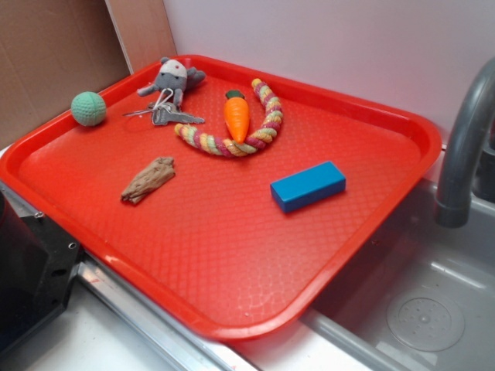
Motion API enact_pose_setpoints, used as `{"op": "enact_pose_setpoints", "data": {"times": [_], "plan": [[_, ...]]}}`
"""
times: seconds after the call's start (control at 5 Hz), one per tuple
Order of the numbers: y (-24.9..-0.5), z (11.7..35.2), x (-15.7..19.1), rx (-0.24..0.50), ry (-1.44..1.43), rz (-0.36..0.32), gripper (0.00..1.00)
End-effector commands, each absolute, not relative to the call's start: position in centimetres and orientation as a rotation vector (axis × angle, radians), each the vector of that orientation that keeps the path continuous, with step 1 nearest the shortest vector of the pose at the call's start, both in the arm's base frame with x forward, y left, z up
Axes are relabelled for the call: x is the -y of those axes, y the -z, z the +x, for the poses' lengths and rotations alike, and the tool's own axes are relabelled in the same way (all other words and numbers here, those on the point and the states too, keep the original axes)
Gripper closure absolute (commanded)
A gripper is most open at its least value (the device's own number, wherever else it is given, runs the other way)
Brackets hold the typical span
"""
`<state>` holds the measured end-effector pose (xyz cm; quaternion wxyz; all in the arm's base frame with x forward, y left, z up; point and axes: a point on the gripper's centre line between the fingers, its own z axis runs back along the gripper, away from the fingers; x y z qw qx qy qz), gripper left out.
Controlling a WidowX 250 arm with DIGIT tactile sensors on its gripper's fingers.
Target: Grab the blue block.
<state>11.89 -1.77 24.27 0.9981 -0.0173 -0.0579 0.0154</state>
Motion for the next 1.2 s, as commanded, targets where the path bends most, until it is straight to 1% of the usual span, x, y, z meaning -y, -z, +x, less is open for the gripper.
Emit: {"op": "enact_pose_setpoints", "data": {"times": [0.0, 0.2, 0.4, 0.8, 1.0], "plan": [[-24.3, 11.9, 1.8, 0.116, -0.031, -0.035, 0.0], [-21.6, 14.9, 6.8, 0.101, -0.021, -0.007, 0.0], [-19.9, 16.9, 11.4, 0.083, -0.02, -0.044, 0.0], [-19.9, 16.9, 11.4, 0.083, -0.02, -0.044, 0.0], [-15.8, 19.9, 9.5, 0.107, 0.05, -0.054, 0.0]]}}
